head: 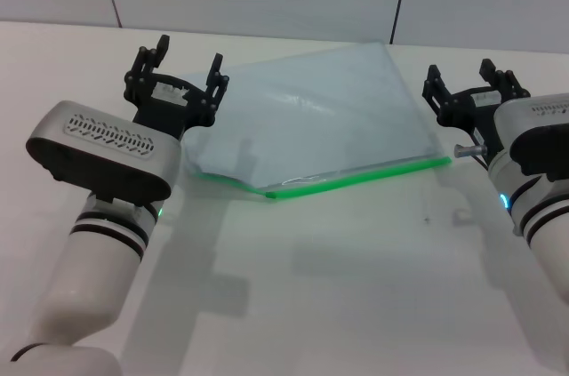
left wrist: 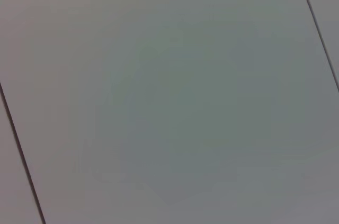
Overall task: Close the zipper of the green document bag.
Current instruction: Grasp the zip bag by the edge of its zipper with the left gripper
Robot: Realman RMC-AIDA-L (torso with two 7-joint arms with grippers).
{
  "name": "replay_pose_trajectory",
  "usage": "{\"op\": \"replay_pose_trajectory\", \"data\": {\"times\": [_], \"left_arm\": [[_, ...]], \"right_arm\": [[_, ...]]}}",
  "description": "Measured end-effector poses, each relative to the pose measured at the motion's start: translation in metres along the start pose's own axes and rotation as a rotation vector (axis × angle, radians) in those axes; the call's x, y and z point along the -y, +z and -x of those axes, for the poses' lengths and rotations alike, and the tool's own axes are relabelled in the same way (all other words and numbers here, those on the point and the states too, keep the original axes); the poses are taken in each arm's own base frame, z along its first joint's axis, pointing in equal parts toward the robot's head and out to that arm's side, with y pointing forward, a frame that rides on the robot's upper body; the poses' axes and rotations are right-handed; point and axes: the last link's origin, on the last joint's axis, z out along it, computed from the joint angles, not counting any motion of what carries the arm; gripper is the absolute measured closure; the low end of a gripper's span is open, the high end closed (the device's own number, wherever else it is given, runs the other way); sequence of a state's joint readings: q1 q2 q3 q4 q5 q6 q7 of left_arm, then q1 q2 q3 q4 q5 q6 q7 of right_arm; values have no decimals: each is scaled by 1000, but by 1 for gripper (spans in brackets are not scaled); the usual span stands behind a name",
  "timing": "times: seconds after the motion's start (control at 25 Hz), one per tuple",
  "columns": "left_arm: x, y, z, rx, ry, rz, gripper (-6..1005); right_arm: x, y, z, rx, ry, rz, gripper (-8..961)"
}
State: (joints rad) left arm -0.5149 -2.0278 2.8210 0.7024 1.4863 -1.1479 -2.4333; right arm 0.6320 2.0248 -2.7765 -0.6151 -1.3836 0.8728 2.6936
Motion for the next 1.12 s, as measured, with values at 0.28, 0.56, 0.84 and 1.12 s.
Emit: {"op": "replay_pose_trajectory", "data": {"times": [0.28, 0.56, 0.84, 1.12], "left_arm": [[3, -1, 0, -3, -1, -13, 300], [10, -3, -1, -18, -7, -59, 300], [13, -5, 1, -16, -5, -77, 300], [16, -10, 5, 12, 64, -99, 300]], "right_arm": [[2, -1, -1, -2, 2, -7, 196], [2, -1, -1, -2, 5, -10, 196], [3, -1, -1, -3, 6, -12, 196], [3, -1, -2, -4, 7, -14, 197]]}}
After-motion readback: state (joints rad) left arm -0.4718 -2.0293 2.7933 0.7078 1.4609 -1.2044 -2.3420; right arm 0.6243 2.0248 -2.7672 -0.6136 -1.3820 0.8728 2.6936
